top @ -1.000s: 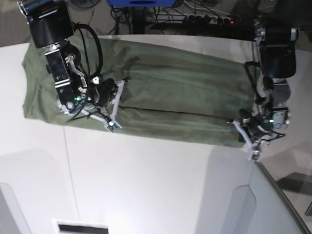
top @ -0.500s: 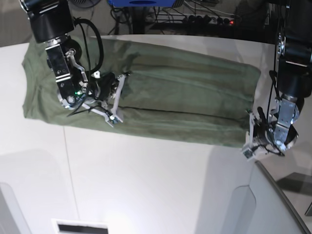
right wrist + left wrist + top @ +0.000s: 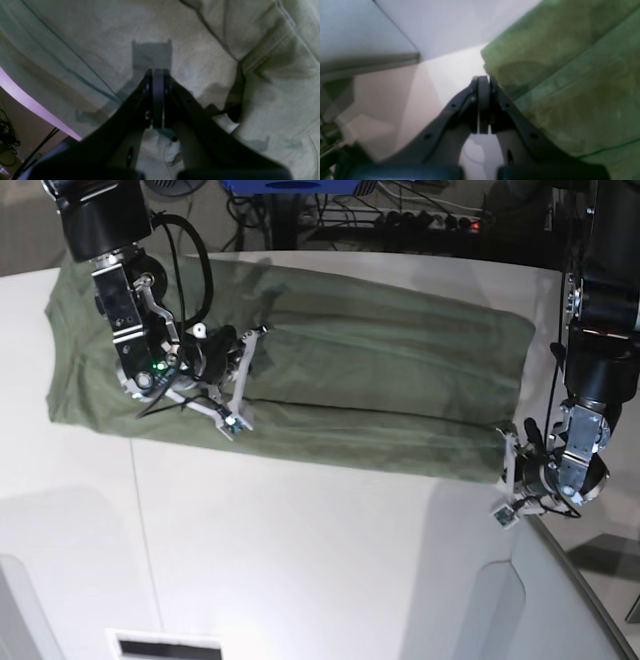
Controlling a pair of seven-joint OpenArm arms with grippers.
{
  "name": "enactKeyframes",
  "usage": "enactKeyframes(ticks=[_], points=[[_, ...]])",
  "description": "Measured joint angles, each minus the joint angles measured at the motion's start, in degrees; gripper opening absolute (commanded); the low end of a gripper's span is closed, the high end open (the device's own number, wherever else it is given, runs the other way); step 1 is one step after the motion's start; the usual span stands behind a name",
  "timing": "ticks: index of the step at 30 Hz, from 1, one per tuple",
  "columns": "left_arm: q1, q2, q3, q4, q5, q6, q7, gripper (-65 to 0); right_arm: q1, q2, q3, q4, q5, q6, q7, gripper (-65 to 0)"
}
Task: Layout the t-shirt on the table in an organized manner, then fold the t-shirt properly
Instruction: 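Grasp the folded shirt edge with both grippers and press it flat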
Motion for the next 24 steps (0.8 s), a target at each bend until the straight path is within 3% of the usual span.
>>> enactKeyframes(ticks=[10, 13, 24], points=[[-0.4, 1.5, 0.1, -3.7, 0.1, -0.2, -1.0, -65.0, -0.3, 0.2, 7.1, 0.0, -0.4, 0.0, 0.0, -65.0], [-0.3, 1.5, 1.6, -3.7, 0.0, -2.4, -1.0, -65.0, -0.3, 0.1, 7.3, 0.0, -0.4, 0.0, 0.0, -65.0], [1.4, 1.0, 5.0, -3.6, -0.1, -2.8, -1.4, -65.0, -0.3, 0.0, 7.3, 0.0, -0.2, 0.0, 0.0, -65.0]])
